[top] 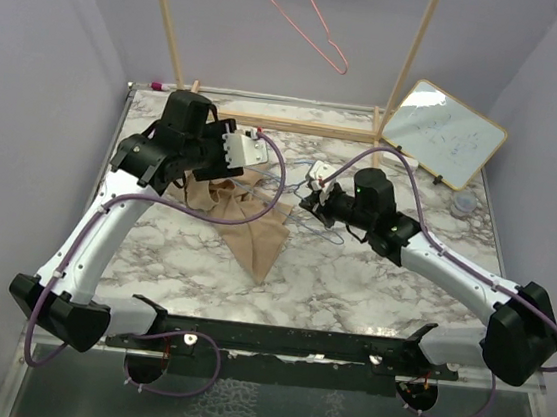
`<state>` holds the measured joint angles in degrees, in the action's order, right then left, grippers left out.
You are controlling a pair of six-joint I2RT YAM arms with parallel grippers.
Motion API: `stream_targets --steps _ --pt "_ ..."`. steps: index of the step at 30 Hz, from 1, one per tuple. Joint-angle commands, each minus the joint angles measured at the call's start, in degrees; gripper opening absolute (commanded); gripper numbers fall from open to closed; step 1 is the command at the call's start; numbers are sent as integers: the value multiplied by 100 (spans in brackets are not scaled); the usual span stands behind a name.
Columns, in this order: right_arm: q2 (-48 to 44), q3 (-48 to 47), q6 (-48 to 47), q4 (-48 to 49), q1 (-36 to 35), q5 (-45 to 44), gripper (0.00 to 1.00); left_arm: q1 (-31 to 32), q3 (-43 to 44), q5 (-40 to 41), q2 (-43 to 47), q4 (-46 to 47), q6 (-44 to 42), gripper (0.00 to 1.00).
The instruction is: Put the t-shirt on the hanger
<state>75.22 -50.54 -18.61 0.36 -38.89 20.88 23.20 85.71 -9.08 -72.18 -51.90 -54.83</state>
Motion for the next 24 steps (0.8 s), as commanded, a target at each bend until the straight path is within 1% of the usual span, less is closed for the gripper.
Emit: stream_targets --steps 1,3,5,8,10,13,16,18,20,24 --pt "-1 102 151 568 23 166 1 -223 183 -35 -33 -174 300 59" --pt "47 151 177 659 27 210 1 -466 371 -300 -147 -313 358 60" --pt "75 182 191 745 28 231 1 -865 555 -746 -273 -536 232 60" --pt "101 183 146 768 23 265 1 -1464 819 -1423 -461 -956 -417 60" --pt "115 177 110 745 22 297 1 -1687 1128 -1798 -656 -1360 -958 61" --pt "139 163 35 717 22 355 1 -1821 1697 -2237 -1096 -2073 -1594 61" --pt "180 128 -74 633 23 361 1 -1874 2372 -2685 -1585 -2676 -1773 61" --pt "198 101 -142 574 22 351 1 -1880 2703 -2895 -1875 -2920 -1808 60" --pt "216 83 -196 539 22 324 1 -1878 2730 -2998 -1909 -2940 -1830 61" --pt "266 16 -270 459 23 299 1 -1868 2517 -3097 -1852 -2949 -1951 61"
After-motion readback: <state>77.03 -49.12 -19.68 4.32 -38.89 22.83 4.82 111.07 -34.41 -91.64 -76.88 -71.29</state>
